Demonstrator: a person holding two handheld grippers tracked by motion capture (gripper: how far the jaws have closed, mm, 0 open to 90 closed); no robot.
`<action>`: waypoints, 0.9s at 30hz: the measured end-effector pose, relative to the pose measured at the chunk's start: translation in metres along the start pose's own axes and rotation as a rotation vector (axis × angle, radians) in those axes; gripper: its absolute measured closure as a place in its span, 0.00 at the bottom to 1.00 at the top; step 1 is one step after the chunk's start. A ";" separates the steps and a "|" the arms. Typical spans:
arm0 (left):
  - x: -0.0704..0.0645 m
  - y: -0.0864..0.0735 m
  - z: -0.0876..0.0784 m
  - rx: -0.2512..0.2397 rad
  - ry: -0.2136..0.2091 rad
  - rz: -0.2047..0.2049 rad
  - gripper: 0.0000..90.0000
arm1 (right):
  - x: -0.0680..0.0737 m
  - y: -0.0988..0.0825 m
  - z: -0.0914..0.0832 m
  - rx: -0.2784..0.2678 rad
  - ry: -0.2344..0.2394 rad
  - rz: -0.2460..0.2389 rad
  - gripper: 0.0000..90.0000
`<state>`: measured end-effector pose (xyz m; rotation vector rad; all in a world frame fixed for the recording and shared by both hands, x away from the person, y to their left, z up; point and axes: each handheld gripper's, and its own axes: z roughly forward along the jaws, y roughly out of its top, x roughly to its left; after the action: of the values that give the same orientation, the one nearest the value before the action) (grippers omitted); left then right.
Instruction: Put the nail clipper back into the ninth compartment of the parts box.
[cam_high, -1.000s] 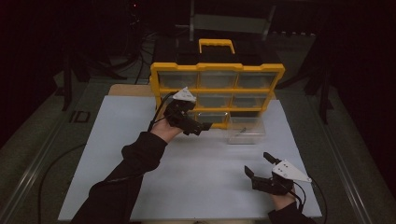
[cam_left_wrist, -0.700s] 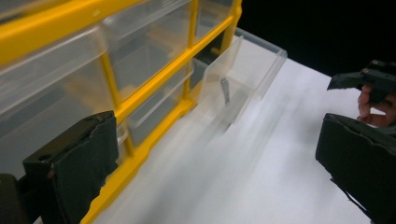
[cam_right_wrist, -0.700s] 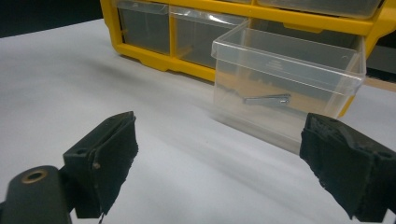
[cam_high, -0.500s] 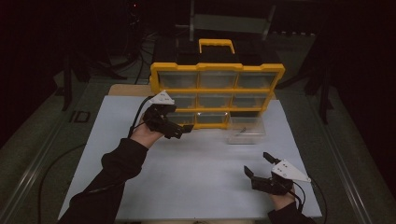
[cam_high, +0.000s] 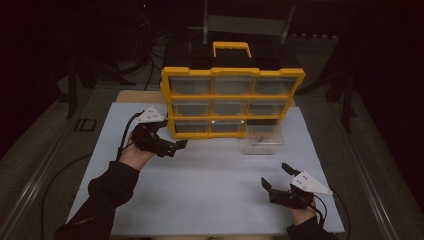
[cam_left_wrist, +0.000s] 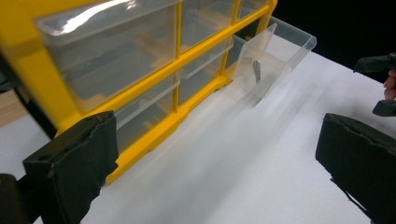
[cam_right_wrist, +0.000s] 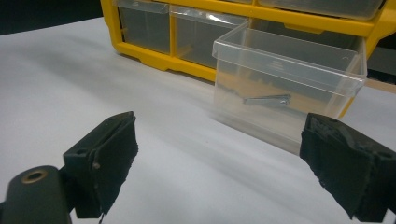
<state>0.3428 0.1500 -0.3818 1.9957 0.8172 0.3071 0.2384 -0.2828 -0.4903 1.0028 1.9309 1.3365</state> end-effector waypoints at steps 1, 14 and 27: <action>0.000 -0.003 -0.001 -0.001 0.007 0.000 0.00 | 0.000 0.000 0.000 0.000 0.000 0.000 0.12; 0.006 -0.040 -0.019 -0.046 0.082 -0.072 0.00 | 0.000 0.000 0.000 0.001 -0.002 -0.004 0.12; 0.005 -0.089 -0.026 -0.095 0.167 -0.099 0.00 | 0.000 0.000 0.000 0.002 -0.004 -0.006 0.12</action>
<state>0.2960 0.2019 -0.4427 1.8528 0.9850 0.4512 0.2385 -0.2828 -0.4902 0.9994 1.9312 1.3291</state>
